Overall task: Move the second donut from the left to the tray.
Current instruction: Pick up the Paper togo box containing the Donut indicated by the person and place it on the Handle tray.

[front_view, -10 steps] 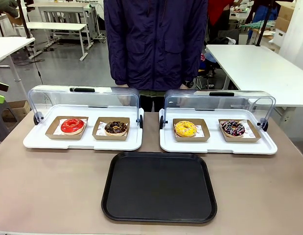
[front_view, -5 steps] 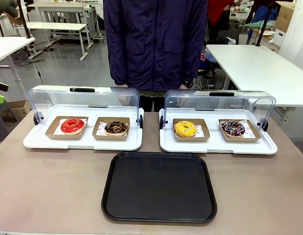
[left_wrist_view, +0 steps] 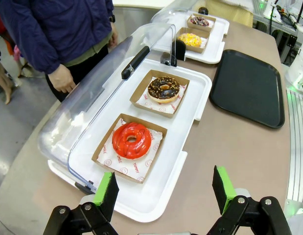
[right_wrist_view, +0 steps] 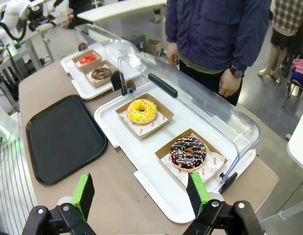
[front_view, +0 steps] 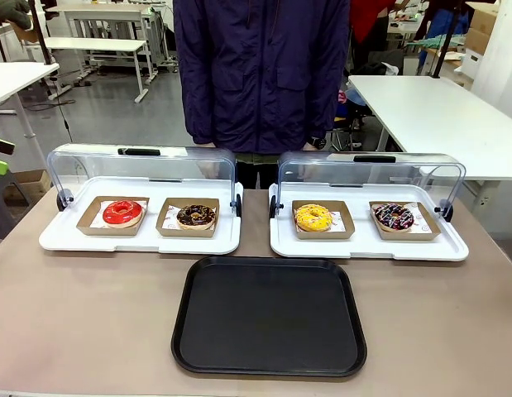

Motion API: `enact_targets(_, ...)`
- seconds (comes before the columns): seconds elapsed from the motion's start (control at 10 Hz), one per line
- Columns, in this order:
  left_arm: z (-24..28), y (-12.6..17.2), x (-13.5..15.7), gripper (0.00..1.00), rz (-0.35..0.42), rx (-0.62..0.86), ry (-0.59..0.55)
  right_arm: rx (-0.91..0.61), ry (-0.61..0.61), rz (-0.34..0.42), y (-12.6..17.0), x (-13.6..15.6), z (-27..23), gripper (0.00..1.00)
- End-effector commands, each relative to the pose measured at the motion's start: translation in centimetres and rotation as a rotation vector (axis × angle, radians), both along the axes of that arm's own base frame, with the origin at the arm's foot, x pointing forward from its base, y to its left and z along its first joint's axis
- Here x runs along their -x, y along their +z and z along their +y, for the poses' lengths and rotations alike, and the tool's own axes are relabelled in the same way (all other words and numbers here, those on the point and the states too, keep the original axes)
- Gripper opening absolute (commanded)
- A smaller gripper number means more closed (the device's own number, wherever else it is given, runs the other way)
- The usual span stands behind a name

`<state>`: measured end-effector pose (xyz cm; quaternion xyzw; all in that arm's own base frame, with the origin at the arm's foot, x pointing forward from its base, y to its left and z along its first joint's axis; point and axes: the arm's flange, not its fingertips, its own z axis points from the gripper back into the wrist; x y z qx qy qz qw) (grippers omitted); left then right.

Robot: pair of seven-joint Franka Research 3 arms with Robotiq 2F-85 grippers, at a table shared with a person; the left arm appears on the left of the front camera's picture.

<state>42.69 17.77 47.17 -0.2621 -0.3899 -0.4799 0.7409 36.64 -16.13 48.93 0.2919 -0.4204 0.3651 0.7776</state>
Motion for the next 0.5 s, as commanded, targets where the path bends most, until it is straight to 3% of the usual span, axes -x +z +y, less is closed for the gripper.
enact_targets(0.0,0.00,0.05,0.01,1.00,-0.008,0.014,-0.004,-0.010,0.009,-0.037,0.13,-0.43,-0.08,1.00)
enact_targets(0.4,0.00,0.05,0.01,1.00,-0.008,0.014,-0.004,-0.010,0.009,-0.037,0.13,-0.43,-0.08,1.00)
